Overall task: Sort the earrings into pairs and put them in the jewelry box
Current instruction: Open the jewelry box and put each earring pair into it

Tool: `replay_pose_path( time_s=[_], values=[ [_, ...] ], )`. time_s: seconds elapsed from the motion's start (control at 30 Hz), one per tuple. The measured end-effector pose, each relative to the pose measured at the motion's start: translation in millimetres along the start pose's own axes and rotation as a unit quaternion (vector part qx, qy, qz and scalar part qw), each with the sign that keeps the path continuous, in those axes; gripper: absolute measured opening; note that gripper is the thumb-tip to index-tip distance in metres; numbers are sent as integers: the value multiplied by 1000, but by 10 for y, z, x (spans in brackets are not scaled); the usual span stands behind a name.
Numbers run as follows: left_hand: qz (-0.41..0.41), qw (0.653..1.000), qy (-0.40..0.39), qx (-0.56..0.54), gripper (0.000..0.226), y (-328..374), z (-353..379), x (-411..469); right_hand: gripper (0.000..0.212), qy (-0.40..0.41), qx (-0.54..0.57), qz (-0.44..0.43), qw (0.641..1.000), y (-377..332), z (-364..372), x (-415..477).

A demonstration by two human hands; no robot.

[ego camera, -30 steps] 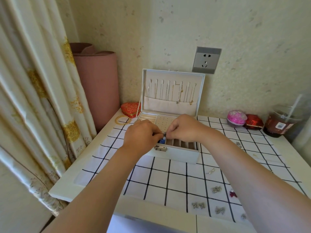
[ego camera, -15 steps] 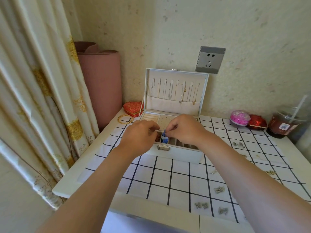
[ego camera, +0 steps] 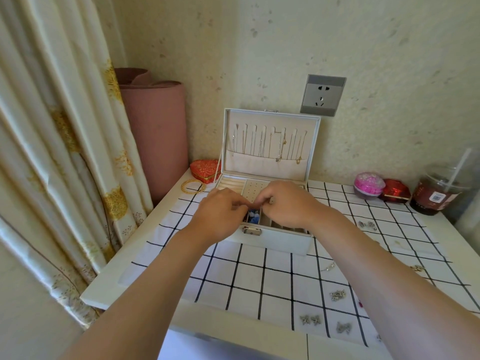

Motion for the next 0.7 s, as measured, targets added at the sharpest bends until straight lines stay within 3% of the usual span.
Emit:
replay_pose_path(
  time_s=[0.07, 0.13, 0.23, 0.4, 0.53, 0.7],
  values=[
    [-38, 998, 28, -38, 23, -18, -51, -2, 29, 2, -20, -14, 1000, -17, -17, -11],
    [-11, 999, 45, -5, 24, -30, -61, -22, 26, 15, -13, -17, 1000, -13, -36, -21],
    [68, 995, 19, 75, 29, -9, 3, -95, 29, 10, -14, -21, 1000, -6, -15, -38],
    [74, 993, -16, 88, 34, 4, -25, -97, 25, 26, 26, -3, 999, 25, -71, -76],
    [58, 998, 12, 37, 37, 109, -153, -110, 25, 72, 47, 14, 996, 156, -256, -200],
    [107, 993, 39, -32, 24, 500, -193, -302, 24, 73, 46, 35, 996, 283, -463, -568]
  ],
)
Point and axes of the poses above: each hand's wrist, its own x-axis towards the middle knuckle, its own z-axis out of the palm, y = z × x, the point moved 4 cm from there along x, towards the middle knuckle, and after that the axes turned 14 degrees about y, right-handed, at the moved point
